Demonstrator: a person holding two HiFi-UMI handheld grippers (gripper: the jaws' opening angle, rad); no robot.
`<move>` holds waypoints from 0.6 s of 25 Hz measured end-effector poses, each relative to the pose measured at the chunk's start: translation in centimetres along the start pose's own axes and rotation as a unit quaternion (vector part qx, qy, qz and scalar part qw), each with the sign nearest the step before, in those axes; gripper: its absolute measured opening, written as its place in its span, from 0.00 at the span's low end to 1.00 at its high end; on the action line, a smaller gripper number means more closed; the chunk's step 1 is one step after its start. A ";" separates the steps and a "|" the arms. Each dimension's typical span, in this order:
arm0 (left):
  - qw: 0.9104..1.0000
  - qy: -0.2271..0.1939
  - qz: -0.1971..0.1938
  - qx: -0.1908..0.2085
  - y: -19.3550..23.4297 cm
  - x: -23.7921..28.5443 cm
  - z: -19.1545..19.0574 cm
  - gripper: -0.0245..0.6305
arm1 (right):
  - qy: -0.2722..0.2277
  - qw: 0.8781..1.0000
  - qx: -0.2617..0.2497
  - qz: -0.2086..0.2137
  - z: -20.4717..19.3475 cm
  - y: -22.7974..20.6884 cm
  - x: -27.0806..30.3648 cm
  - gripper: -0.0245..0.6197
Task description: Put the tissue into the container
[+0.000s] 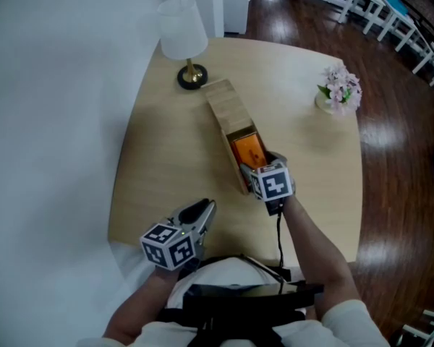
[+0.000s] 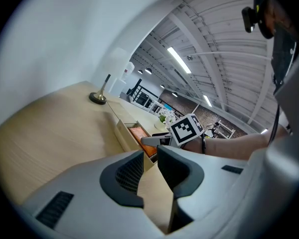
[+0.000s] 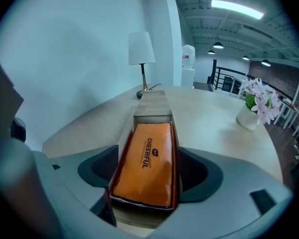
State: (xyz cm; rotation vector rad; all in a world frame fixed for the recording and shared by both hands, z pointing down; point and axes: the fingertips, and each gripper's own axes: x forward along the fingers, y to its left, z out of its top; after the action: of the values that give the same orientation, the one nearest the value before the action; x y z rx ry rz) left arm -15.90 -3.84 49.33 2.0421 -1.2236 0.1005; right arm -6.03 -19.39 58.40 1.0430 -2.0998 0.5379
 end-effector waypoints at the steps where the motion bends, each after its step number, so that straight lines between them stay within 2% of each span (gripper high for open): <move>1: 1.000 0.000 0.000 0.000 -0.1 0.0 0.0 0.16 | 0.000 1.000 0.000 0.000 0.0 0.0 -0.1 0.61; 10: 1.000 -0.004 -0.008 0.001 -0.9 0.3 0.1 0.16 | -0.002 1.000 0.006 0.011 -0.4 -0.1 -1.3 0.61; 15: 1.000 -0.002 -0.023 0.005 -1.8 0.7 0.0 0.16 | -0.020 1.000 0.009 0.010 -0.1 -0.5 -2.8 0.61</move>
State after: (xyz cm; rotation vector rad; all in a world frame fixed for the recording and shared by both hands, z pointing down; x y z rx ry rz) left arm -14.08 -3.90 48.66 2.0781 -1.1799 0.0809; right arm -4.43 -18.18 56.41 1.0519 -2.1455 0.5504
